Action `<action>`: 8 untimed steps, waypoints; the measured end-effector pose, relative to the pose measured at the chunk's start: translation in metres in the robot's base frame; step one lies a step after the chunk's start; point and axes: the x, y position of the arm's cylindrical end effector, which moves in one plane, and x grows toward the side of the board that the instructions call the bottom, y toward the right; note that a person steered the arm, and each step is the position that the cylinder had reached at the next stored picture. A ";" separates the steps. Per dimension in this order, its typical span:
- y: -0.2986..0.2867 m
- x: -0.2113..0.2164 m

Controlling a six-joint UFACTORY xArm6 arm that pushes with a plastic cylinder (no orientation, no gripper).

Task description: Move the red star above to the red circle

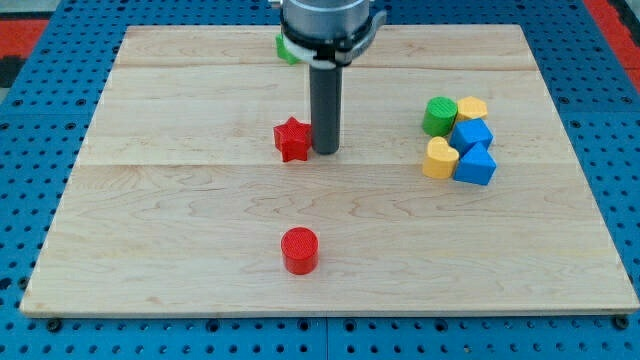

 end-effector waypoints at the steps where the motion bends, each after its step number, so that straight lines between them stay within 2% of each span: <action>1: -0.001 -0.015; 2: -0.004 -0.060; 3: -0.058 -0.066; 4: -0.092 -0.048; 5: -0.083 -0.003; 7: -0.088 -0.088; 8: -0.041 -0.079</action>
